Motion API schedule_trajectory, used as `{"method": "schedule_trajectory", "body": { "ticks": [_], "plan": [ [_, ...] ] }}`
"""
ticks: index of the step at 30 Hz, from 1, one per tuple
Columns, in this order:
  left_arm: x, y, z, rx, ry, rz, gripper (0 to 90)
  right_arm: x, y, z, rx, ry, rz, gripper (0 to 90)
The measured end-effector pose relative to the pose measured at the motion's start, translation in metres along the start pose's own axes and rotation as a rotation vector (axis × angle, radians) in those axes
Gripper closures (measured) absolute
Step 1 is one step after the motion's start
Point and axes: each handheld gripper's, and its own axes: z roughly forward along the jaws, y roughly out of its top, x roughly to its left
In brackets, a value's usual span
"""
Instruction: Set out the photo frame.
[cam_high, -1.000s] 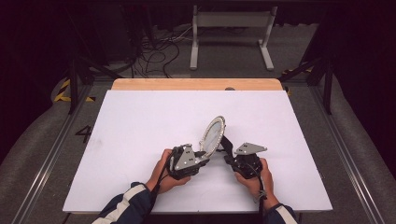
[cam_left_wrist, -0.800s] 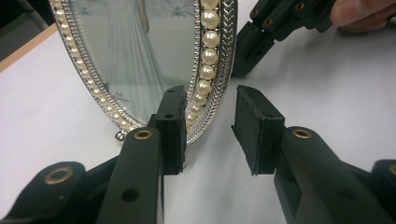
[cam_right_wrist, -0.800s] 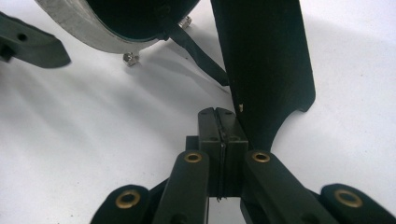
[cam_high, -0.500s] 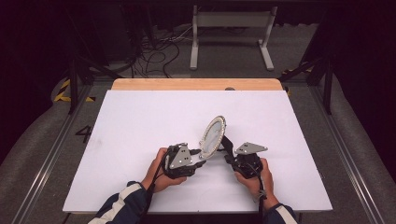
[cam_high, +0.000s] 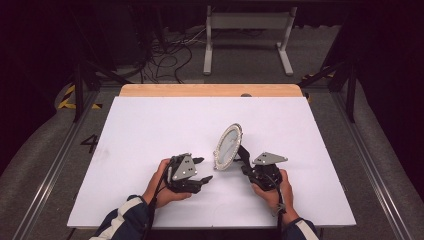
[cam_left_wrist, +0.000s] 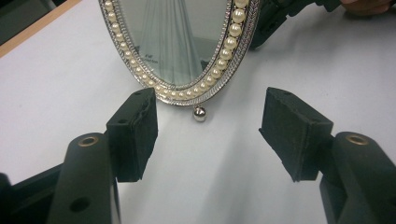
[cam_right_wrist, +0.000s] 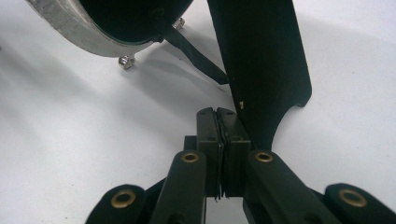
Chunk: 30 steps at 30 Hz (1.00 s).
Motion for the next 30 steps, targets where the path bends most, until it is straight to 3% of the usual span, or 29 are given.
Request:
{"method": "schedule_trajectory", "body": {
  "ticks": [14, 24, 30],
  "plan": [
    [0.003, -0.017, -0.016, 0.032, 0.012, -0.051, 16.0, 0.005, 0.000, -0.001, -0.019, 0.012, -0.016, 76.4],
    [0.010, -0.038, -0.034, 0.066, 0.046, -0.111, 10.3, 0.019, 0.003, -0.002, -0.049, 0.055, -0.046, 63.4],
    [0.010, -0.050, -0.046, 0.095, 0.062, -0.126, 9.5, 0.031, 0.006, -0.002, -0.083, 0.082, -0.044, 54.6]
  ]
}}
